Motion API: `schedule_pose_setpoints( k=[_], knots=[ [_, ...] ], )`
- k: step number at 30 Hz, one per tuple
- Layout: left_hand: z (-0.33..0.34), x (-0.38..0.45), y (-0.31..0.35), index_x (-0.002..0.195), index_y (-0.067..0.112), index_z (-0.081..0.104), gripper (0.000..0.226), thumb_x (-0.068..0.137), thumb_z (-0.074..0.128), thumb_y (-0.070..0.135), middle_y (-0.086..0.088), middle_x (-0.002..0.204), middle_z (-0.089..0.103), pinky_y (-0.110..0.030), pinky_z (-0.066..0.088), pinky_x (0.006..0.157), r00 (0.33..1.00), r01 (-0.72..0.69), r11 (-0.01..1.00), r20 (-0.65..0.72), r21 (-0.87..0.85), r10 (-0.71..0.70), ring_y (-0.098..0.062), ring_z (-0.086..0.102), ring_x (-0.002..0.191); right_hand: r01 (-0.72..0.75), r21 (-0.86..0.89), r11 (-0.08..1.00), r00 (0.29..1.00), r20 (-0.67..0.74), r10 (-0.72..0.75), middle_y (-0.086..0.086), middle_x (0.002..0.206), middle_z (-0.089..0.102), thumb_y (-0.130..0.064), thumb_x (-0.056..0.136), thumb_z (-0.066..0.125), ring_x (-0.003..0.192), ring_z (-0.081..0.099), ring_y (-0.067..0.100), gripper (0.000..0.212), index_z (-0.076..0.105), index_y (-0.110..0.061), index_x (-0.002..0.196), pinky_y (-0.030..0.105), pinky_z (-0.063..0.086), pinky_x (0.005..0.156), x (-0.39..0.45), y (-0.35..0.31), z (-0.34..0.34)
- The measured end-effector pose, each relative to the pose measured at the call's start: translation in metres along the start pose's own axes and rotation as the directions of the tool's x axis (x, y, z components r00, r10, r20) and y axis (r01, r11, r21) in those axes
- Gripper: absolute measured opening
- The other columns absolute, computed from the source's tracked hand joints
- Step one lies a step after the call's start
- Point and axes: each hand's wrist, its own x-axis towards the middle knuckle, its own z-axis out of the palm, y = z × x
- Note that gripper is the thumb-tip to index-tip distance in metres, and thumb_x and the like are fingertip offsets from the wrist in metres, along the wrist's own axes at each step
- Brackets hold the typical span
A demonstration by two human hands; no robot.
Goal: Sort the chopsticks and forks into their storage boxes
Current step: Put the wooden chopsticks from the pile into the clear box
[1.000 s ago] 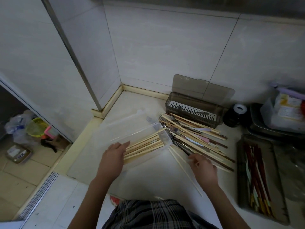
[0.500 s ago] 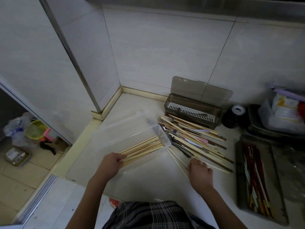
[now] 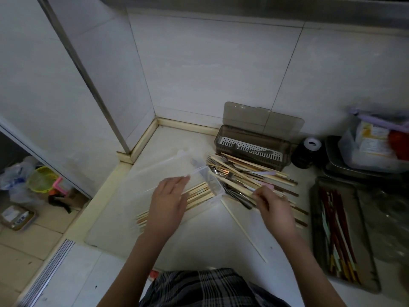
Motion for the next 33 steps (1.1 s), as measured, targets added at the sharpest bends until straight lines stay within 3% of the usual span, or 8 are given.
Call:
schedule_pose_setpoints(
  k=[3, 6, 9, 14, 18, 22, 28, 33],
  knots=[
    [0.011, 0.012, 0.031, 0.132, 0.025, 0.046, 0.046, 0.09, 0.038, 0.038, 0.002, 0.131, 0.056, -0.049, 0.033, 0.104, 0.964, -0.257, 0.959, 0.098, 0.121, 0.246, -0.021, 0.046, 0.123, 0.148, 0.09, 0.985, 0.983, 0.092, -0.157, -0.017, 0.062, 0.059, -0.027, 0.088, 0.061, 0.058, 0.057, 0.003, 0.006, 0.058, -0.03, 0.083, 0.032, 0.045, 0.069, 0.009, -0.017, 0.004],
    [0.021, 0.016, 0.039, 0.107, 0.031, 0.064, 0.034, 0.083, 0.04, 0.032, 0.007, 0.094, 0.065, -0.039, 0.048, 0.087, 0.939, -0.329, 0.933, 0.153, 0.147, 0.308, -0.019, 0.06, 0.092, 0.223, 0.105, 0.969, 0.966, 0.112, -0.234, -0.018, 0.062, 0.06, -0.032, 0.085, 0.059, 0.058, 0.055, 0.0, 0.002, 0.058, -0.032, 0.083, 0.032, 0.042, 0.075, 0.01, -0.03, 0.008],
    [0.02, 0.01, 0.027, 0.096, 0.032, 0.065, 0.027, 0.082, 0.043, 0.026, 0.008, 0.079, 0.062, -0.03, 0.046, 0.065, 0.959, -0.233, 0.96, 0.202, 0.155, 0.2, -0.019, 0.059, 0.077, 0.199, -0.028, 0.98, 0.979, -0.028, -0.2, -0.017, 0.08, 0.064, -0.027, 0.086, 0.063, 0.077, 0.058, 0.005, 0.01, 0.059, -0.036, 0.088, 0.033, 0.037, 0.081, 0.007, -0.028, 0.008],
    [0.006, -0.006, -0.012, 0.113, 0.021, 0.064, 0.03, 0.095, 0.04, 0.022, -0.005, 0.089, 0.066, -0.035, 0.047, 0.071, 0.98, 0.127, 0.99, 0.145, 0.054, -0.133, -0.026, 0.058, 0.084, -0.062, -0.002, 0.998, 0.969, -0.238, 0.06, -0.004, 0.097, 0.06, -0.014, 0.084, 0.067, 0.089, 0.058, 0.019, 0.019, 0.059, -0.022, 0.098, 0.044, 0.051, 0.076, -0.005, -0.001, 0.008],
    [0.008, -0.016, -0.032, 0.122, 0.02, 0.06, 0.031, 0.096, 0.044, 0.016, -0.008, 0.091, 0.065, -0.035, 0.047, 0.074, 0.955, 0.254, 0.967, 0.156, 0.013, -0.253, -0.025, 0.056, 0.088, -0.225, -0.051, 0.973, 0.97, 0.079, 0.229, -0.004, 0.093, 0.055, -0.03, 0.086, 0.066, 0.082, 0.053, 0.014, 0.019, 0.052, -0.022, 0.095, 0.036, 0.049, 0.073, -0.014, 0.008, 0.027],
    [0.013, -0.023, -0.047, 0.123, 0.019, 0.06, 0.032, 0.096, 0.044, 0.015, -0.008, 0.098, 0.066, -0.036, 0.047, 0.081, 0.916, 0.347, 0.936, 0.235, -0.054, -0.326, -0.025, 0.058, 0.094, -0.204, -0.323, 0.924, 0.85, 0.41, 0.33, 0.001, 0.11, 0.048, -0.047, 0.089, 0.057, 0.101, 0.052, 0.018, 0.037, 0.047, -0.017, 0.109, 0.032, 0.043, 0.078, -0.034, 0.011, 0.055],
    [0.013, -0.026, -0.051, 0.121, 0.015, 0.062, 0.031, 0.096, 0.045, 0.011, -0.008, 0.126, 0.059, -0.028, 0.038, 0.097, 0.82, 0.504, 0.855, 0.377, -0.118, -0.431, -0.023, 0.055, 0.114, -0.12, -0.471, 0.874, 0.856, 0.396, 0.331, 0.009, 0.121, 0.048, -0.036, 0.099, 0.041, 0.108, 0.054, 0.021, 0.037, 0.042, -0.007, 0.122, 0.033, 0.047, 0.083, -0.032, 0.006, 0.06],
    [0.017, -0.025, -0.052, 0.118, 0.015, 0.064, 0.028, 0.095, 0.047, 0.014, -0.009, 0.122, 0.062, -0.028, 0.039, 0.097, 0.823, 0.513, 0.849, 0.354, -0.125, -0.445, -0.024, 0.056, 0.112, -0.243, -0.383, 0.891, 0.91, 0.227, 0.346, 0.006, 0.096, 0.061, -0.012, 0.096, 0.045, 0.075, 0.061, 0.014, 0.032, 0.035, -0.003, 0.125, 0.022, 0.041, 0.059, -0.029, 0.009, 0.049]
  ],
)
